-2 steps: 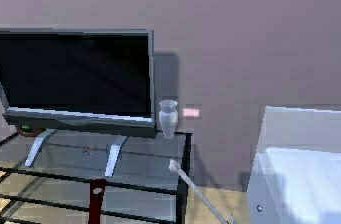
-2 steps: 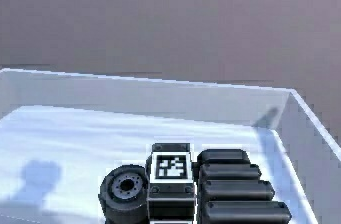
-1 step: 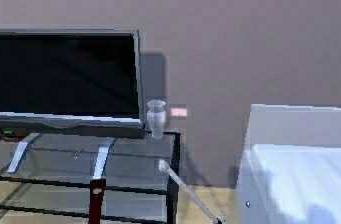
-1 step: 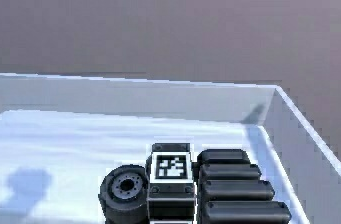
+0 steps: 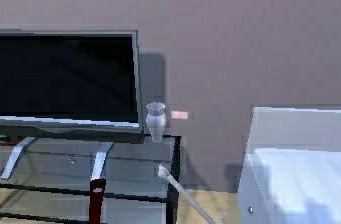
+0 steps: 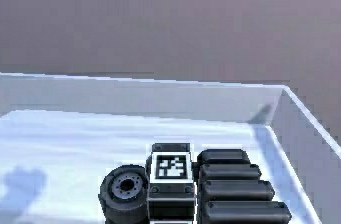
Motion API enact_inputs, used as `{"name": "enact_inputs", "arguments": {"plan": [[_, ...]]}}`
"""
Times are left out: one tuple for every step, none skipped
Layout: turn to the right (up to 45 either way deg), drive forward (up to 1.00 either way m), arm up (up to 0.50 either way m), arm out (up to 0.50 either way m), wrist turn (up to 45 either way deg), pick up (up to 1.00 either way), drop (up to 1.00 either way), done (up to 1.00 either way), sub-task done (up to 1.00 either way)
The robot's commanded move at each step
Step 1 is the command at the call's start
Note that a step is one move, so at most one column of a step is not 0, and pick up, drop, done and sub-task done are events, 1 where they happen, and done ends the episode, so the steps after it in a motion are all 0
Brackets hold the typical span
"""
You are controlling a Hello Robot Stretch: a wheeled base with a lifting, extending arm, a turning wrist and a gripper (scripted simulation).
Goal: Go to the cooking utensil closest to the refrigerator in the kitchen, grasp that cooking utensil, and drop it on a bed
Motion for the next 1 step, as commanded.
{"name": "enact_inputs", "arguments": {"plan": [[45.0,0.00,0.00,0.00,0.0,0.00,0.00,0.00,0.00]]}}
